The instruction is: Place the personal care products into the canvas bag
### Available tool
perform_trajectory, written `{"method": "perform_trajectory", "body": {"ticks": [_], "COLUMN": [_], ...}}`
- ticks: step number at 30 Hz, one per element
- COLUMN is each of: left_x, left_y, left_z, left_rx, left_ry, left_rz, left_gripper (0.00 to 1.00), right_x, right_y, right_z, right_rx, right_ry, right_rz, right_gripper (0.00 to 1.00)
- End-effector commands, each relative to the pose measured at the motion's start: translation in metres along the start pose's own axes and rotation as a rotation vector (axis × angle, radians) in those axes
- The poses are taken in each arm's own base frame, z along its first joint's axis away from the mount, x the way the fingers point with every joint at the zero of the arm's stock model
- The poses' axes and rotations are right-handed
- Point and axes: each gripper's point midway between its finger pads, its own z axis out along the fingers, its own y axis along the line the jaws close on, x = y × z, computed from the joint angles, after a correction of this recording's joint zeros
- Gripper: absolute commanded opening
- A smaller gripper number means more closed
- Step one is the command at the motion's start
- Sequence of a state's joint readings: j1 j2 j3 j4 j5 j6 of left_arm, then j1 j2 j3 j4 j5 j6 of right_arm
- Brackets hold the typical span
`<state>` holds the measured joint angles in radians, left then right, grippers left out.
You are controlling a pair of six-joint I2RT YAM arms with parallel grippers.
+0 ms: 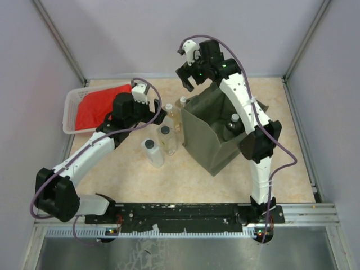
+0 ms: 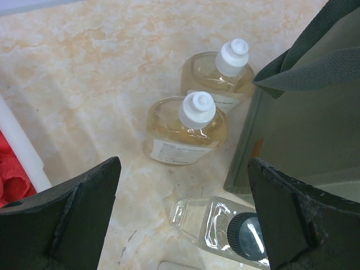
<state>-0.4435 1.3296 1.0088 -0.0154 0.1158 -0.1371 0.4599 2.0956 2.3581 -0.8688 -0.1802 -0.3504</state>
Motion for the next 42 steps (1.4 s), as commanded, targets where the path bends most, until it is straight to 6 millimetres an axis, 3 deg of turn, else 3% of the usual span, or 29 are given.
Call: {"method": "perform_trajectory", "body": {"ticks": [1, 7, 20, 33, 38, 42], "left_x": [-0.003, 0.003, 0.006, 0.006, 0.005, 0.006], "left_y": [-0.001, 0.002, 0.006, 0.006, 0.007, 0.008], "left_z": [-0.007, -0.010, -0.012, -0.010, -0.009, -0.009], "left_rx": [-0.003, -0.018, -0.034, -0.032, -0.036, -0.038], "left_ry": [-0.024, -0.024, -0.026, -0.024, -0.025, -0.024], "left_rz": [0.005, 0.002, -0.003, -0.003, 0.002, 0.001], "left_gripper": [1.00, 1.00, 1.00, 1.00, 1.00, 1.00], "right_x": [-0.009, 0.023, 0.068, 0.091, 0.092, 0.095], "right_y": [0.023, 0.042, 0.058, 0.078, 0.080, 0.081], "right_z": [0.004, 0.026, 0.043, 0.072, 0.080, 0.083], "right_rx": [-0.063, -0.104, -0.138, -0.170, -0.172, -0.173], "right_ry": [-0.010, 0.102, 0.225, 0.236, 0.214, 0.213], "right_rz": [-0.087, -0.114, -0.141, -0.164, -0.159, -0.159], "right_gripper": [0.99, 0.99, 0.98, 0.88, 0.80, 0.59]}}
